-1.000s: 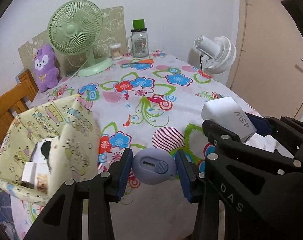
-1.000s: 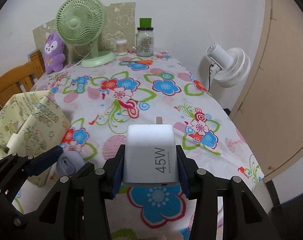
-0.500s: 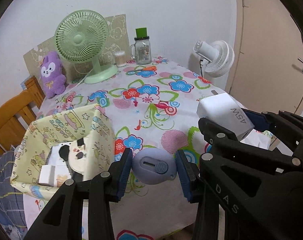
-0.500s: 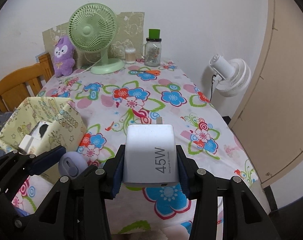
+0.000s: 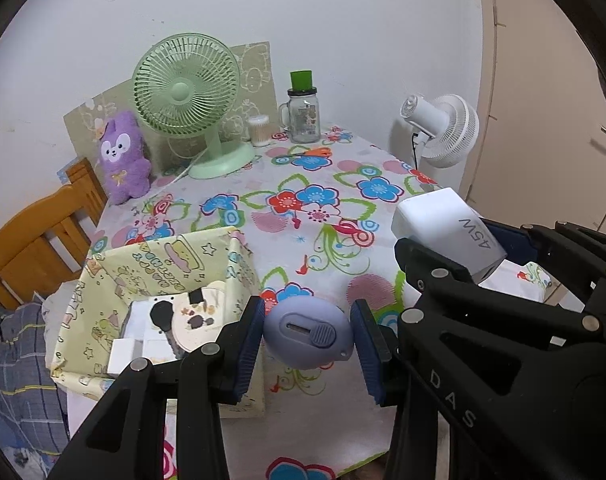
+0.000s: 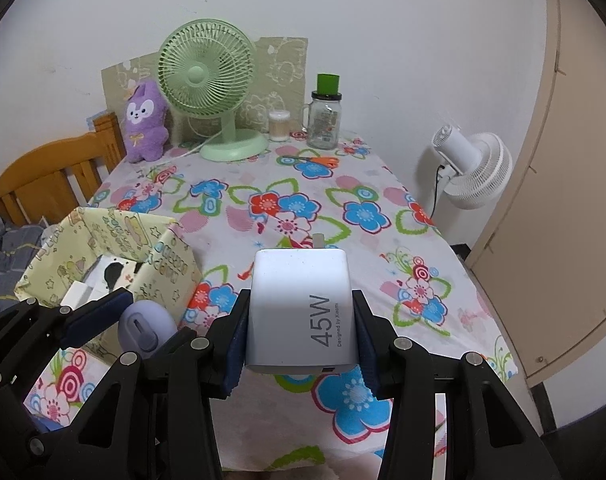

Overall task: Organize rigid objects
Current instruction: 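Carry the mouse with the left tool while the right tool carries the charger over the yellow box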

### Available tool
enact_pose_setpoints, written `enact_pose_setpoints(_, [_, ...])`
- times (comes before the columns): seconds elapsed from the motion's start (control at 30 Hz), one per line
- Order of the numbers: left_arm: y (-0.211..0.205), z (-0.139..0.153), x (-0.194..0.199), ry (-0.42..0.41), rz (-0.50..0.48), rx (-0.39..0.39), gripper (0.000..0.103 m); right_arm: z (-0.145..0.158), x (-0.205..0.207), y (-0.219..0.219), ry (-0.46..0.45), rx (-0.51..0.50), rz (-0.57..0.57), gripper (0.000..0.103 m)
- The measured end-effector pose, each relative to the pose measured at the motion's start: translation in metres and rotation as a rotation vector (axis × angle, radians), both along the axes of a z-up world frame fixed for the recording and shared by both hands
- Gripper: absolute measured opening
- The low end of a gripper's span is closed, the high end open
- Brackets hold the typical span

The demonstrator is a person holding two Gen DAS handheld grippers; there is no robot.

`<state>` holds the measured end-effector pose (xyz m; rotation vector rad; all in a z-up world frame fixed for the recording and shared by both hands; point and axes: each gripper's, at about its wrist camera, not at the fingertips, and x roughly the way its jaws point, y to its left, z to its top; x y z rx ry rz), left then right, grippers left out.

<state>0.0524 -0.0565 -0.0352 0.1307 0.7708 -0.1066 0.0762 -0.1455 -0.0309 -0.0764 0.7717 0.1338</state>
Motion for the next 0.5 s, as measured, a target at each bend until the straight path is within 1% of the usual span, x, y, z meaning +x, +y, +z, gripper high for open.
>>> enact_pose_setpoints(0.23, [0.014, 0.007, 0.000, -0.010, 0.022, 0.001, 0.046, 0.008, 0.002, 0.014, -0.013, 0.000, 0.025, 0.050])
enact_pose_setpoints(0.5, [0.033, 0.008, 0.004, -0.007, 0.048, -0.002, 0.046, 0.011, 0.008, 0.035, -0.011, -0.002, 0.057, 0.050])
